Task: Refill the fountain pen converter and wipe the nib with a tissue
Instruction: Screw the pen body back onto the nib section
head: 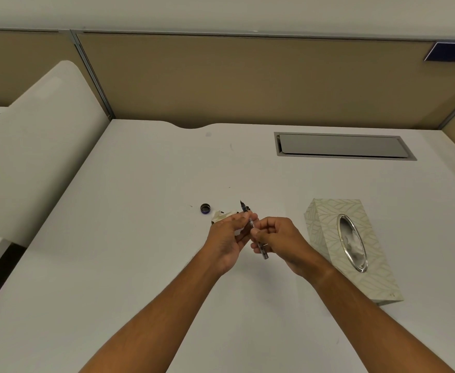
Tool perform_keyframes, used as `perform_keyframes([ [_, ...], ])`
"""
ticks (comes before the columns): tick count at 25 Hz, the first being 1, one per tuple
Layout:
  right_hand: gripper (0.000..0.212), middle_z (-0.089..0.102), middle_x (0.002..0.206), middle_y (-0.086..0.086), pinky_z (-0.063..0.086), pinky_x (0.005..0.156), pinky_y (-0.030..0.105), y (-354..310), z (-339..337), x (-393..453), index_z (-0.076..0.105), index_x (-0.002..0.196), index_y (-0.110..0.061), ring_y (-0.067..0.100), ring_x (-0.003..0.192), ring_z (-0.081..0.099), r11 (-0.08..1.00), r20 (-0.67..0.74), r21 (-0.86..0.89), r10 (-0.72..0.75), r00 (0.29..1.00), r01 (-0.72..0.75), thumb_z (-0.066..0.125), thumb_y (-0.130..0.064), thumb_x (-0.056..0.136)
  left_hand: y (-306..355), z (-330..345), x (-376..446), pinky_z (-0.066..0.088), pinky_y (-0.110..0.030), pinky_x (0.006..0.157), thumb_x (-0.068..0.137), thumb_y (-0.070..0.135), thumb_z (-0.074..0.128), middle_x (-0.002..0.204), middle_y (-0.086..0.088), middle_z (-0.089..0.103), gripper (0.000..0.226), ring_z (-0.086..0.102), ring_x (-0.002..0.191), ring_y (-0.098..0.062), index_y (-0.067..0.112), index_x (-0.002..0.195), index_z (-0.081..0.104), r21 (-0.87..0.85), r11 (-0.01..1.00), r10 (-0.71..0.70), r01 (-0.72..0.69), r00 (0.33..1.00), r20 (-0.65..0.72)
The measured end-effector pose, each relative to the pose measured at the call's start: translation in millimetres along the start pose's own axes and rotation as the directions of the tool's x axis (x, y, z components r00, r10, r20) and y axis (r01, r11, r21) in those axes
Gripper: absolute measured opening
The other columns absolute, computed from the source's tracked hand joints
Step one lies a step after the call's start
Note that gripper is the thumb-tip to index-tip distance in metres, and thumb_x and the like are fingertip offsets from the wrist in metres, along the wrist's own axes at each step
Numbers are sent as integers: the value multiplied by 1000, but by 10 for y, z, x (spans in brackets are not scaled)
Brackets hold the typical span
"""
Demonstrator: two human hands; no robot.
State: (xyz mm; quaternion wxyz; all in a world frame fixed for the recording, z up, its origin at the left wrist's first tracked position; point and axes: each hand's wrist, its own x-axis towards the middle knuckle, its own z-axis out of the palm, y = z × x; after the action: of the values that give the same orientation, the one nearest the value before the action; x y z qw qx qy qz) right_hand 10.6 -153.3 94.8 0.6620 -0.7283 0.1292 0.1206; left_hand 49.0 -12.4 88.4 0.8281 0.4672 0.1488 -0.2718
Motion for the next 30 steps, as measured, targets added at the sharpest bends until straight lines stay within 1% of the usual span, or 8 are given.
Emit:
perform_keyframes([
  [3, 18, 76, 82, 8, 57, 66, 25, -14, -4, -14, 74, 93, -11, 17, 73, 72, 1000, 39, 21, -13, 999, 12, 57, -11, 98, 11, 4, -8, 56, -29, 72, 93, 10, 59, 94, -9, 74, 14, 67, 85, -22, 4, 91, 71, 21, 1000, 8, -8, 1000, 15],
  [5, 9, 77, 84, 9, 58, 67, 27, -15, -13, -21, 73, 96, -12, 19, 74, 74, 999, 16, 26, -33, 999, 32, 68, -19, 92, 22, -2, -4, 57, -28, 76, 93, 10, 60, 96, -9, 74, 14, 68, 87, -21, 4, 91, 72, 12, 1000, 10, -10, 1000, 10],
  [8, 24, 75, 78, 13, 59, 64, 28, 3, -8, -14, 68, 96, -6, 22, 68, 73, 999, -43, -3, -40, 998, 40, 81, -20, 80, 19, -3, -1, 54, -30, 84, 93, 11, 59, 97, -8, 75, 14, 67, 90, -21, 5, 92, 72, 24, 1000, 9, -9, 1000, 11],
  [13, 19, 77, 83, 13, 60, 66, 29, 16, -3, -7, 75, 89, -6, 21, 72, 73, 998, 15, 57, -9, 1000, 8, 63, -19, 95, 3, 4, -12, 57, -31, 74, 93, 11, 59, 96, -9, 74, 16, 69, 85, -22, 5, 90, 73, 17, 1000, 7, -7, 999, 48],
  [19, 16, 69, 62, -5, 55, 60, 22, 35, -19, -8, 70, 86, -15, 12, 64, 69, 997, -69, -50, -56, 996, 52, 83, -20, 77, -10, -5, -3, 56, -30, 84, 93, 10, 60, 99, -9, 76, 14, 69, 91, -20, 3, 99, 70, 1, 1000, -20, 20, 1000, 22],
  [21, 4, 72, 64, -4, 57, 62, 25, 26, -24, 5, 73, 82, -15, 14, 66, 70, 997, -37, -55, -51, 998, 49, 77, -14, 84, -20, -2, -1, 56, -31, 86, 93, 10, 59, 99, -10, 75, 14, 69, 93, -23, 2, 100, 69, -21, 999, -28, 29, 999, 29],
  [24, 11, 74, 72, 3, 58, 68, 28, 1, -30, -11, 76, 86, -12, 15, 69, 71, 998, 2, -34, -57, 998, 57, 67, -12, 92, -8, 3, 1, 57, -29, 79, 93, 9, 59, 98, -10, 75, 13, 69, 92, -23, 3, 97, 69, -24, 999, -25, 26, 999, 32],
  [30, 17, 75, 74, 6, 55, 62, 21, 10, -13, -4, 75, 85, -9, 13, 67, 71, 996, -72, -63, -66, 995, 62, 85, -18, 76, -9, 24, 13, 56, -32, 81, 94, 8, 58, 97, -10, 75, 14, 70, 91, -24, 2, 96, 70, -21, 1000, -20, 21, 1000, 17],
])
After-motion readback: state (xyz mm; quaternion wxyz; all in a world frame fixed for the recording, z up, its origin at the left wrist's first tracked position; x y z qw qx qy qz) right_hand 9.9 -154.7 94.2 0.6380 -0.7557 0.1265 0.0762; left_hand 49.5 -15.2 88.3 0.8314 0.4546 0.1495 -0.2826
